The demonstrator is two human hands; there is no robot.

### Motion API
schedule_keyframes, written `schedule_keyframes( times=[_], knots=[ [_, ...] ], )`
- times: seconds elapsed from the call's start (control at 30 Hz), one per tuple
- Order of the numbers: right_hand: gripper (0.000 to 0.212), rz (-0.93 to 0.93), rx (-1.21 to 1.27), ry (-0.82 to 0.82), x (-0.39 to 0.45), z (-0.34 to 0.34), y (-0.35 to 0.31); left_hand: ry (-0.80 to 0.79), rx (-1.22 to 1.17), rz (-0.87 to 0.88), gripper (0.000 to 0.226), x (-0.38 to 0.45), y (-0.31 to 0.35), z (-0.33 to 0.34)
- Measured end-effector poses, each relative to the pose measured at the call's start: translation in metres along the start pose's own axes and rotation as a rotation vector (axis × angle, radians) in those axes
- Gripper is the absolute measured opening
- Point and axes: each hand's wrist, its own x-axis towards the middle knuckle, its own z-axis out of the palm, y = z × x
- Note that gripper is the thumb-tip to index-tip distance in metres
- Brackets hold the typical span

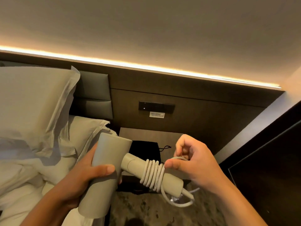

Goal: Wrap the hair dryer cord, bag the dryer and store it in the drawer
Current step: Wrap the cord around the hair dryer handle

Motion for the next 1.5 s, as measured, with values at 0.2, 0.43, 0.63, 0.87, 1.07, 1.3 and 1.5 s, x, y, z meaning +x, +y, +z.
schedule_keyframes(
  times=[0.2, 0.43, 0.63, 0.87, 1.07, 1.3, 1.5],
  knots=[
    [0.006, -0.008, 0.197, -0.089, -0.003, -0.017, -0.002, -0.100, -0.144, -0.068, 0.081, 0.000, 0.004, 0.008],
    [0.014, 0.020, 0.242, -0.043, -0.008, -0.032, 0.009, -0.089, -0.349, -0.146, 0.094, -0.001, -0.006, 0.031],
    [0.008, 0.066, 0.228, -0.072, -0.013, -0.037, 0.024, -0.061, -0.516, -0.179, 0.098, 0.001, -0.010, 0.058],
    [0.015, 0.126, 0.459, -0.109, -0.018, -0.048, 0.050, -0.015, -0.581, -0.204, 0.088, 0.011, -0.017, 0.092],
    [0.027, 0.085, 0.252, -0.124, -0.023, -0.055, 0.072, 0.065, -0.703, -0.204, 0.079, 0.022, -0.027, 0.112],
    [0.028, 0.139, 0.130, -0.195, -0.029, -0.043, 0.092, 0.204, -0.820, -0.147, 0.093, 0.035, -0.042, 0.131],
    [0.036, 0.131, 0.139, -0.192, -0.032, -0.054, 0.101, 0.246, -0.805, -0.176, 0.047, 0.037, -0.057, 0.149]
  ],
)
